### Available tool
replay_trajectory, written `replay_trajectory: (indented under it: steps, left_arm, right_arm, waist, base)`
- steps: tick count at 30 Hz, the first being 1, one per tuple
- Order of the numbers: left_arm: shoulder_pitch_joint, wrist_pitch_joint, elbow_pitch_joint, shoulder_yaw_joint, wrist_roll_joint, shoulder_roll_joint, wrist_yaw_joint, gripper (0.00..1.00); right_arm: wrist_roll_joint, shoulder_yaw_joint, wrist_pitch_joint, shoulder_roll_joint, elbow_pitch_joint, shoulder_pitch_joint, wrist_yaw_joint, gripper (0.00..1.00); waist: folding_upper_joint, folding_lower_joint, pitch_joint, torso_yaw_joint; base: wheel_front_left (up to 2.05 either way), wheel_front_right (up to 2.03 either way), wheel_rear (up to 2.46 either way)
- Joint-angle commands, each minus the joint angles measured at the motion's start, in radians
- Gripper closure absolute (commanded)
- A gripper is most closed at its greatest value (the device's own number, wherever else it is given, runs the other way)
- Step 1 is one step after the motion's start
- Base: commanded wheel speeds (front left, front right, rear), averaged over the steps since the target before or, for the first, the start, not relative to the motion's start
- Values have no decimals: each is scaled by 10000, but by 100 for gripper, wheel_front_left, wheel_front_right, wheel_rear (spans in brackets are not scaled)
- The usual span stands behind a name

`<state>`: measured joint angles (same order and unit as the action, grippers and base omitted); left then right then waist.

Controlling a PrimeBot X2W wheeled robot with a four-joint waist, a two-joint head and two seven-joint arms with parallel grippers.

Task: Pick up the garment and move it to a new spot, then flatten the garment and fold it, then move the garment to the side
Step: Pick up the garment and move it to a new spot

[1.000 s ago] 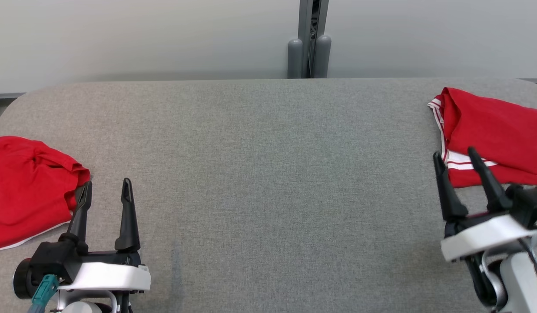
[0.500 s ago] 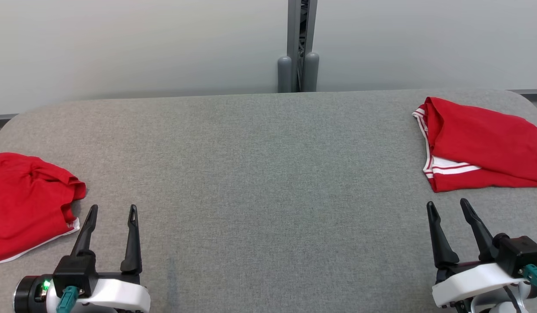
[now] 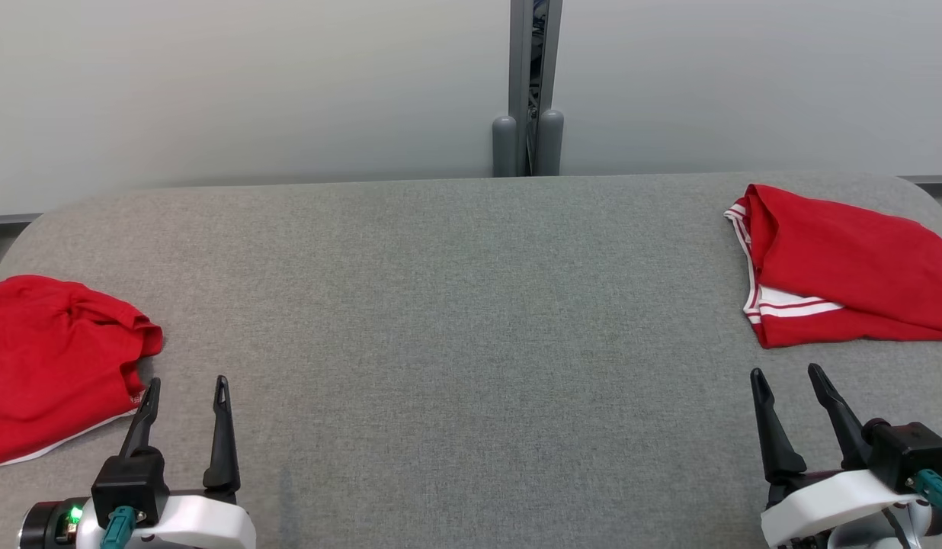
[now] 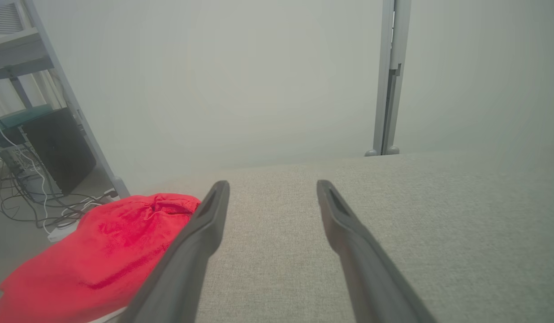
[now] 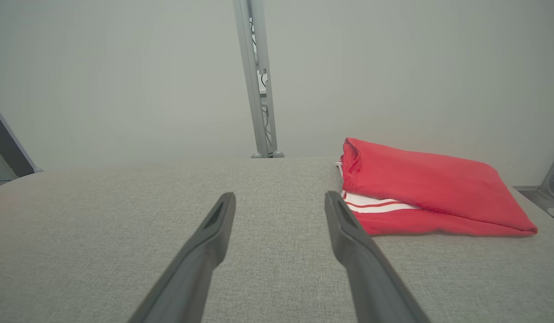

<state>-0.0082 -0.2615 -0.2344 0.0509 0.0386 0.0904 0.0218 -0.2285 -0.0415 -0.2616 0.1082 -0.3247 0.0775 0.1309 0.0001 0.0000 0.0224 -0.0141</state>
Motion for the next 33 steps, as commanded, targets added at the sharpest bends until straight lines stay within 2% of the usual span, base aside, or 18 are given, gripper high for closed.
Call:
replay_trajectory:
  steps: [1,7,13,14,23,24,33]
  left_arm:
    - [4,-42,51,23,39,15,72,0]
    - [114,-42,104,-35,65,36,54,0]
    - [219,-42,127,-151,9,17,124,0]
    - [219,-42,127,-151,9,17,124,0]
    - [319,-42,110,-53,130,136,223,0]
    - [296,-42,76,-58,147,168,215,0]
    - [402,-42,79,16,248,302,296,0]
  right_arm:
    - [34,12,-47,51,-18,-7,-1,0]
    - [-81,-46,-2,115,-66,-173,-3,0]
    - [-187,-178,42,127,-113,-213,-1,0]
    - [-187,-178,42,127,-113,-213,-1,0]
    - [-287,-531,75,87,-233,-167,-1,0]
    - [-331,-594,74,96,-268,-155,-3,0]
    - [-458,-1048,18,60,-357,66,-3,0]
  waist:
    - [-1,0,-58,54]
    - [-1,0,-246,493]
    - [-1,0,-344,1472]
    - [-1,0,-344,1472]
    - [-1,0,-484,3145]
    - [-1,0,-519,3523]
    - [-1,0,-531,4667]
  base:
    - [0,0,0]
    - [0,0,0]
    - [0,0,0]
    - [0,0,0]
    - [0,0,0]
    - [0,0,0]
    - [0,0,0]
